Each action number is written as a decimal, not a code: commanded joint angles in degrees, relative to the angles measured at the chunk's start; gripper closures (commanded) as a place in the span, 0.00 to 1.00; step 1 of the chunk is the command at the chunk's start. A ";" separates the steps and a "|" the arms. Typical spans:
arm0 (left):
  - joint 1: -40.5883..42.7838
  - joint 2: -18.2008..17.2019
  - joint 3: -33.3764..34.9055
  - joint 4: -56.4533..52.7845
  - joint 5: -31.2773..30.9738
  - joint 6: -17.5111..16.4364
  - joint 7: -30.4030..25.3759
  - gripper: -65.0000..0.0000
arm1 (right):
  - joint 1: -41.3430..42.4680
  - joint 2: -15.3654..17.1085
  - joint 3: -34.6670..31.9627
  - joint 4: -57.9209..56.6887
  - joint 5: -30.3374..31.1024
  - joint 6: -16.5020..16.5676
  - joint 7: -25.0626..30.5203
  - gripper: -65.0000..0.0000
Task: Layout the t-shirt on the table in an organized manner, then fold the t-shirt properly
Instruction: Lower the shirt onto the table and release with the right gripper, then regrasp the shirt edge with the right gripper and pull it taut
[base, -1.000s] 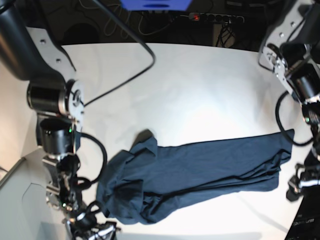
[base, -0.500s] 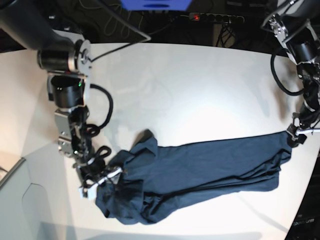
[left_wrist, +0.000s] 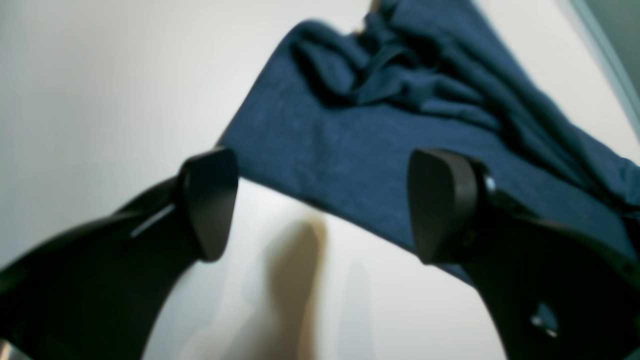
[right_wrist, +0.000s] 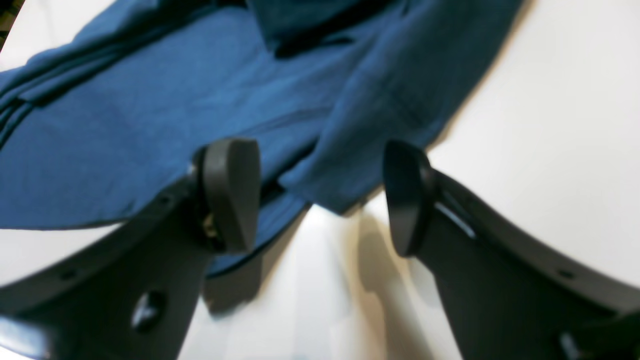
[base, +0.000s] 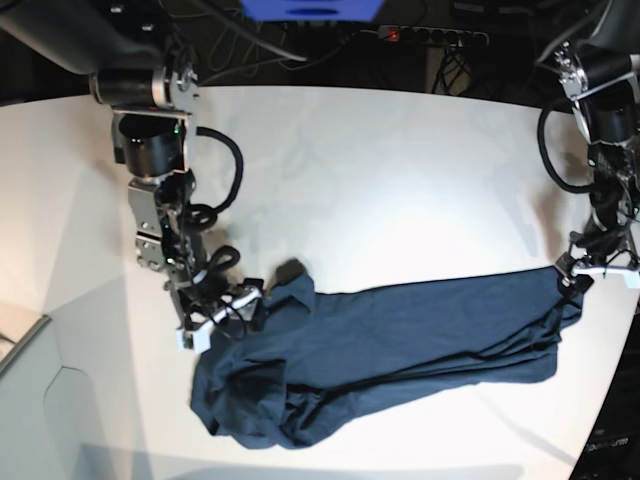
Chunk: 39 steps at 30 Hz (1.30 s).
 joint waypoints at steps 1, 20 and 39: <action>-1.67 -1.12 0.33 -0.09 -0.51 -0.62 -1.54 0.22 | 0.56 -0.17 -0.04 0.76 0.69 0.32 1.29 0.40; -9.67 -0.86 13.87 -15.91 -0.51 -0.62 -10.42 0.45 | -9.37 0.97 -0.12 1.20 0.69 0.41 1.29 0.40; -9.40 -3.06 15.98 -19.25 -1.74 -1.32 0.65 1.00 | -11.39 2.29 0.05 1.20 0.69 0.41 1.29 0.40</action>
